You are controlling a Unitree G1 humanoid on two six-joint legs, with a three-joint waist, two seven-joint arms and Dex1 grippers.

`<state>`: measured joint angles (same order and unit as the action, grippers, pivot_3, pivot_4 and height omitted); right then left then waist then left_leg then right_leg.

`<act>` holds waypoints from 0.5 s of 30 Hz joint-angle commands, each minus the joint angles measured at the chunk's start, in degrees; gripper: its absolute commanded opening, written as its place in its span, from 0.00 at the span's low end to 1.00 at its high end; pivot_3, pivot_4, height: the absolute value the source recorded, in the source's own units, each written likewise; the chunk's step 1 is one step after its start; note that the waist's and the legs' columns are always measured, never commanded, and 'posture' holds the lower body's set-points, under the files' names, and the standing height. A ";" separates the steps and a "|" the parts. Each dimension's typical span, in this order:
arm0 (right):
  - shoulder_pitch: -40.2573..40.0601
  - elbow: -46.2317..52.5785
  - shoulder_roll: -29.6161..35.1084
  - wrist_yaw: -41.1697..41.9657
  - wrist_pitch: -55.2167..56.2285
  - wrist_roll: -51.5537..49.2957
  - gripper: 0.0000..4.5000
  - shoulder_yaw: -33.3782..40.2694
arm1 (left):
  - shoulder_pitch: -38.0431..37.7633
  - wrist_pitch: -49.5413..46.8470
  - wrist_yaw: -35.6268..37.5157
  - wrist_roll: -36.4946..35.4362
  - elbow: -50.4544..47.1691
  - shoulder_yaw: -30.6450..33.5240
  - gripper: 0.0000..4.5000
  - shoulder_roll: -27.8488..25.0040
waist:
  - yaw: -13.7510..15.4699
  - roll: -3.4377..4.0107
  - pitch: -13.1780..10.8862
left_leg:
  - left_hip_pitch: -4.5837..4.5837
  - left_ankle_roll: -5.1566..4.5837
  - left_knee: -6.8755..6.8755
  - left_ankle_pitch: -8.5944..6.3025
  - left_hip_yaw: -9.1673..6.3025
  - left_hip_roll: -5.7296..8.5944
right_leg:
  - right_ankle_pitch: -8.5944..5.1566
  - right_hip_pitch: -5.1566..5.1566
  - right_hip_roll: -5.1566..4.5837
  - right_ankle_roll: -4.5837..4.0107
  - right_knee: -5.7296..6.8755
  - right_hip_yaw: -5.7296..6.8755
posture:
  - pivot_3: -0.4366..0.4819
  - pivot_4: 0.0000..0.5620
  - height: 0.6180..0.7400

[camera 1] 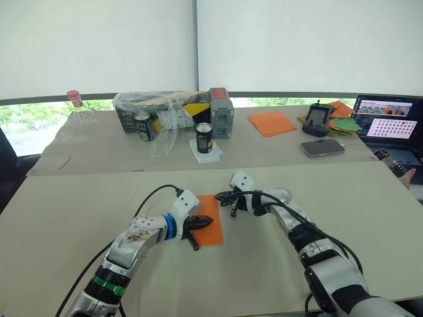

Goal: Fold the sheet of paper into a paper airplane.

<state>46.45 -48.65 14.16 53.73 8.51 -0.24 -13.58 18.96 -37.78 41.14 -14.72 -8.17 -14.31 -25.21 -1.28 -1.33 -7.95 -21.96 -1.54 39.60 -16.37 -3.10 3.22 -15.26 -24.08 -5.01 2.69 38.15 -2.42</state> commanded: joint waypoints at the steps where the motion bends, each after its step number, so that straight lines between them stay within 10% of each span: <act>1: 1.16 -3.40 -0.27 0.74 3.30 1.72 0.00 -0.43 | -3.03 -2.72 -0.52 1.44 -0.88 -1.33 0.00 -1.89 | -0.20 0.02 0.02 | 0.02 0.00 -0.02 0.00 0.00 -0.01 | 0.00 0.00 0.00 0.00 0.01 -0.01 | 0.48 0.27 1.00; 15: 6.27 -12.46 -3.10 -4.77 6.47 5.13 0.00 0.81 | -4.11 -3.52 -1.66 1.00 -0.51 2.89 0.00 -4.87 | -1.36 0.07 0.05 | 0.88 0.20 -0.74 0.13 -0.03 -0.10 | 0.00 0.51 0.13 -0.01 -0.05 -0.08 | 0.48 0.27 1.00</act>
<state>51.92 -59.77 10.85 50.38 14.84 4.17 -13.37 16.34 -39.16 40.42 -14.89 -10.44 -11.13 -29.31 -2.65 -1.26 -7.90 -21.08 -1.33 38.87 -16.24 -3.14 3.12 -15.26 -23.58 -4.89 2.68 38.10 -2.50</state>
